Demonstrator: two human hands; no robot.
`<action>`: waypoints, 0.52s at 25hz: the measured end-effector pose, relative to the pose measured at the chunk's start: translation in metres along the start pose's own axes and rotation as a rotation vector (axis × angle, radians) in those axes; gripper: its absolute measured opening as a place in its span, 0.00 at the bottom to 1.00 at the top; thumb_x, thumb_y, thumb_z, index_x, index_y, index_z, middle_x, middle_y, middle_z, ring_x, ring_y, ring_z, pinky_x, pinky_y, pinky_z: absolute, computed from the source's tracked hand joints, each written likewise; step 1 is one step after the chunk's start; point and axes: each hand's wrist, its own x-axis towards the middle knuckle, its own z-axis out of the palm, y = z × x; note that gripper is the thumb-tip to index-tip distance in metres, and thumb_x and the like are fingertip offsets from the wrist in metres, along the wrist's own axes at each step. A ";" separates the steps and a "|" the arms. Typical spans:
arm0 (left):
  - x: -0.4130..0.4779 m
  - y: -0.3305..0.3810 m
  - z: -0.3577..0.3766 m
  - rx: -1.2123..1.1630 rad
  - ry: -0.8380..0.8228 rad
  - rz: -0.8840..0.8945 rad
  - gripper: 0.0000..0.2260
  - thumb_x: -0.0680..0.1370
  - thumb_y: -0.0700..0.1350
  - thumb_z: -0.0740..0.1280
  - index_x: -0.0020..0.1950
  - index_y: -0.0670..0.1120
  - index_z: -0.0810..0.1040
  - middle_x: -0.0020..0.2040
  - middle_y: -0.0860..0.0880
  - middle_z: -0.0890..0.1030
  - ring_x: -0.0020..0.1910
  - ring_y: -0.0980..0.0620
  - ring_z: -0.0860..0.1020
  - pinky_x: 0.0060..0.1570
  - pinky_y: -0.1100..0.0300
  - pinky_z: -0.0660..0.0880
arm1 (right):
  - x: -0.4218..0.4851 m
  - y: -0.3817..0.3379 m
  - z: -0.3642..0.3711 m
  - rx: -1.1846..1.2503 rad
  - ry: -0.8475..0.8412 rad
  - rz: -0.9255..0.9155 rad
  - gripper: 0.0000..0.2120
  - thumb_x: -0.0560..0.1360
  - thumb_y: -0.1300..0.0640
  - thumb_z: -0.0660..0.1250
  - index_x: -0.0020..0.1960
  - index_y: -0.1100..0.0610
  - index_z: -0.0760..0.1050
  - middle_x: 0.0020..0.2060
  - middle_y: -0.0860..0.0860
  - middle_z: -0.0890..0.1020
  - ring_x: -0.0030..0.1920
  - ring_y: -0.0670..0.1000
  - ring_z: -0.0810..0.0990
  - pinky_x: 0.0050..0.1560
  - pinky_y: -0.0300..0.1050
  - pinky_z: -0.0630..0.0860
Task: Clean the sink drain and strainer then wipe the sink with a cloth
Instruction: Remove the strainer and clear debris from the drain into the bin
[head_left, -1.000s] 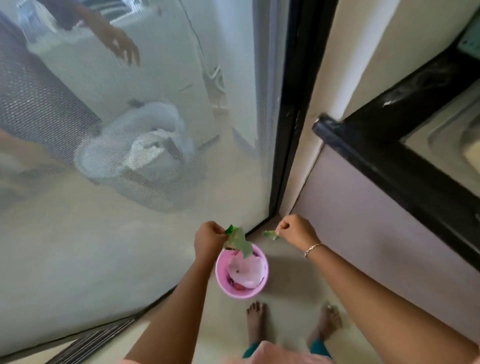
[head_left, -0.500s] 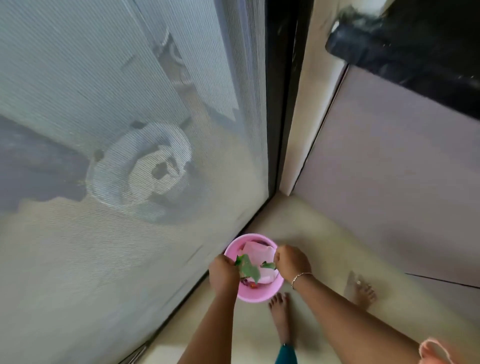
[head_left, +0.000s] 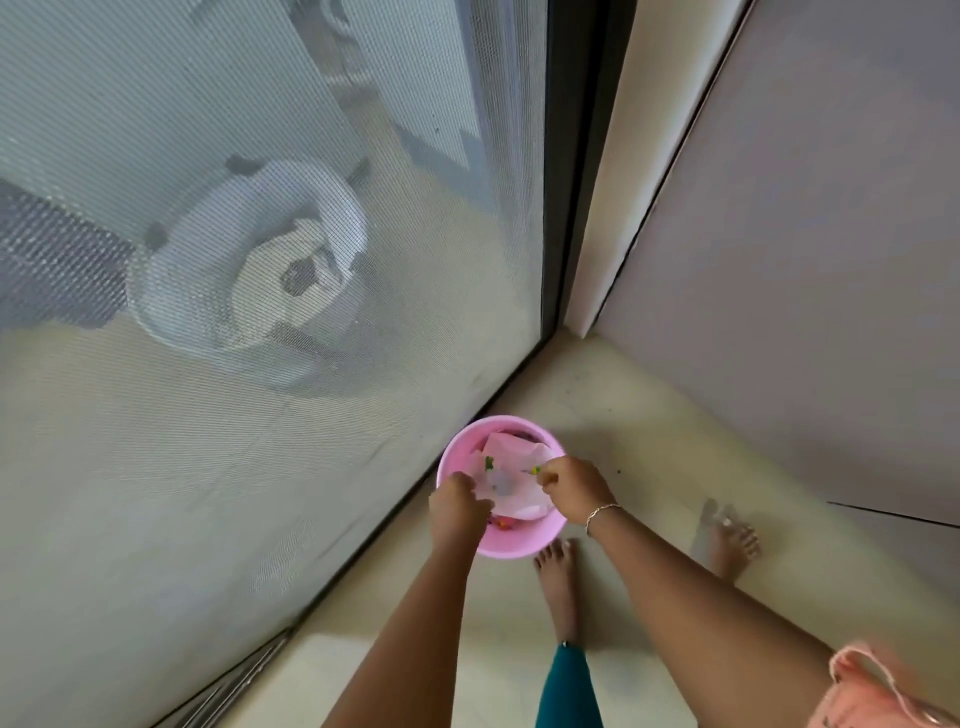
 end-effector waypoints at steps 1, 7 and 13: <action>-0.005 -0.001 -0.002 0.007 0.008 0.013 0.16 0.73 0.39 0.68 0.60 0.38 0.74 0.59 0.40 0.79 0.59 0.43 0.76 0.55 0.56 0.72 | -0.003 0.000 -0.006 0.031 0.027 -0.002 0.14 0.73 0.68 0.59 0.53 0.61 0.80 0.56 0.61 0.81 0.58 0.59 0.78 0.58 0.46 0.73; -0.041 0.008 -0.015 0.235 0.148 0.315 0.21 0.77 0.43 0.62 0.70 0.43 0.65 0.68 0.44 0.72 0.68 0.46 0.66 0.61 0.57 0.68 | -0.036 -0.002 -0.049 -0.100 0.202 -0.095 0.14 0.73 0.67 0.58 0.55 0.60 0.78 0.55 0.60 0.81 0.55 0.60 0.78 0.52 0.45 0.72; -0.081 0.047 -0.036 0.483 0.294 0.600 0.29 0.80 0.56 0.50 0.76 0.46 0.43 0.78 0.47 0.41 0.76 0.45 0.40 0.75 0.53 0.42 | -0.101 -0.022 -0.095 -0.408 0.576 -0.404 0.25 0.69 0.65 0.68 0.66 0.61 0.71 0.64 0.60 0.75 0.63 0.61 0.75 0.60 0.51 0.74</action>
